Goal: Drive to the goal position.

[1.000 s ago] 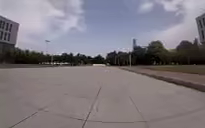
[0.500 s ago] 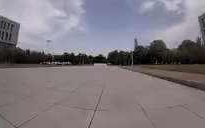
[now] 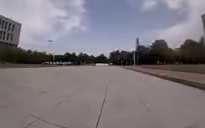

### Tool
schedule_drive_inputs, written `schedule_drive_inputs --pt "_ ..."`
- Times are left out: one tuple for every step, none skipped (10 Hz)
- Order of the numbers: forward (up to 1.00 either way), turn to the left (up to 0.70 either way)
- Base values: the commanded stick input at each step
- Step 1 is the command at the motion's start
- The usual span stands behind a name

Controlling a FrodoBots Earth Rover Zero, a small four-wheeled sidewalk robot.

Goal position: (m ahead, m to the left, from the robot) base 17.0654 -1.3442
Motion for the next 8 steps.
schedule_drive_inputs --pt "1.0 0.0" --pt "1.0 0.0" --pt "1.0 0.0" --pt "1.0 0.0" --pt "1.0 0.0" --pt "1.0 0.0" --pt "1.0 0.0" --pt "1.0 0.0"
